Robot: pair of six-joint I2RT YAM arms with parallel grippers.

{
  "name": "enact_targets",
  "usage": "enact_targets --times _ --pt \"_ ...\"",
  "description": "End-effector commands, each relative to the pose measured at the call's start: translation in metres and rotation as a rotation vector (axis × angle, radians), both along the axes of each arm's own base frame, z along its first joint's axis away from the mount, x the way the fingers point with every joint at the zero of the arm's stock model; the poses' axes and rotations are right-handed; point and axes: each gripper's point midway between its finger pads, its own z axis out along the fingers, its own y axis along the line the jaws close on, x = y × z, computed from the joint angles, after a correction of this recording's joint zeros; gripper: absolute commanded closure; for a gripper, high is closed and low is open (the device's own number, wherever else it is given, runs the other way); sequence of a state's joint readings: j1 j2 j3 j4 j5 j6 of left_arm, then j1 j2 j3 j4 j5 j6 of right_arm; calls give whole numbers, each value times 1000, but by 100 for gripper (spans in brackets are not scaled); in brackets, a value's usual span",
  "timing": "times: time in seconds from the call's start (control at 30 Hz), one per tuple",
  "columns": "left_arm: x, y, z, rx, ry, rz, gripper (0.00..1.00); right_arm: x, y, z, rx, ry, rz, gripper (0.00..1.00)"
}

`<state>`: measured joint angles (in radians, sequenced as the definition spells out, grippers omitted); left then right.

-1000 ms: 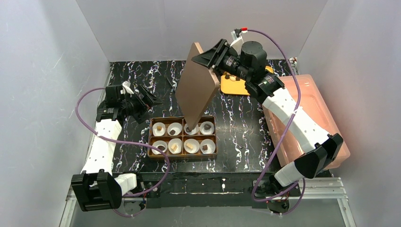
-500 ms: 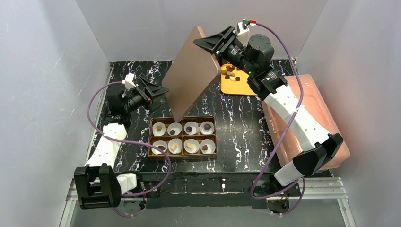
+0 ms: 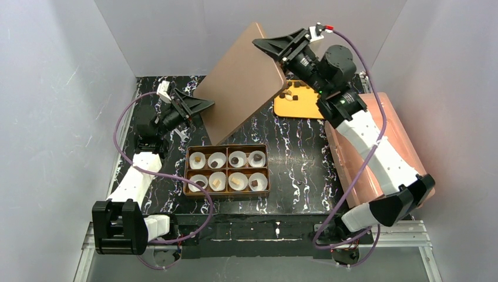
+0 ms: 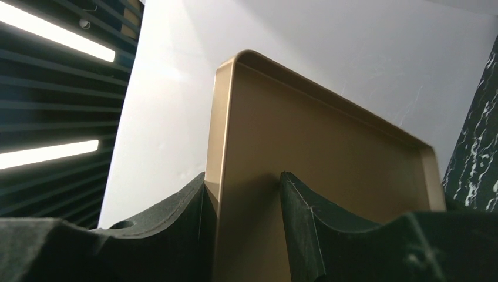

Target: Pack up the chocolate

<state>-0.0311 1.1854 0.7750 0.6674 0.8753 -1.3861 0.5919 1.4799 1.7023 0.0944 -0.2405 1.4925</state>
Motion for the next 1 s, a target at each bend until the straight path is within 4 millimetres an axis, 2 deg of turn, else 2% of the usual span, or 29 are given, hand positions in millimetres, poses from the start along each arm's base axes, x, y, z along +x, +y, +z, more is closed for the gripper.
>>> enact_targets --times 0.0,0.17,0.27,0.3,0.4,0.5,0.57,0.6,0.63,0.7,0.77,0.97 --pt "-18 -2 32 -42 -89 -24 36 -30 -36 29 60 -101 -24 99" --pt "-27 -2 42 -41 -87 -32 74 -21 -57 -28 -61 -47 -53 99" --pt "-27 -3 44 -38 -72 -40 96 -23 -64 -59 -124 -19 -44 90" --pt "-26 -3 44 -36 -67 -44 100 -25 -66 -68 -140 -21 -39 86" --pt "-27 -4 45 -13 -56 -56 100 -35 -67 -88 -208 -39 -8 75" --pt "-35 -7 38 64 -48 -107 100 -50 -62 -120 -310 -85 112 42" --pt "-44 -9 36 84 -58 -147 100 -64 -61 -143 -348 -117 205 35" --pt "-51 -10 34 99 -68 -169 100 -73 -65 -159 -378 -138 253 27" --pt "-53 -10 35 99 -73 -179 100 -76 -68 -165 -384 -139 264 24" --pt "-58 -12 41 93 -93 -210 100 -81 -77 -170 -381 -161 304 18" --pt "-61 -13 44 86 -109 -237 100 -85 -83 -172 -375 -183 344 18" --pt "-68 -14 47 85 -114 -261 100 -97 -85 -175 -367 -208 423 20"
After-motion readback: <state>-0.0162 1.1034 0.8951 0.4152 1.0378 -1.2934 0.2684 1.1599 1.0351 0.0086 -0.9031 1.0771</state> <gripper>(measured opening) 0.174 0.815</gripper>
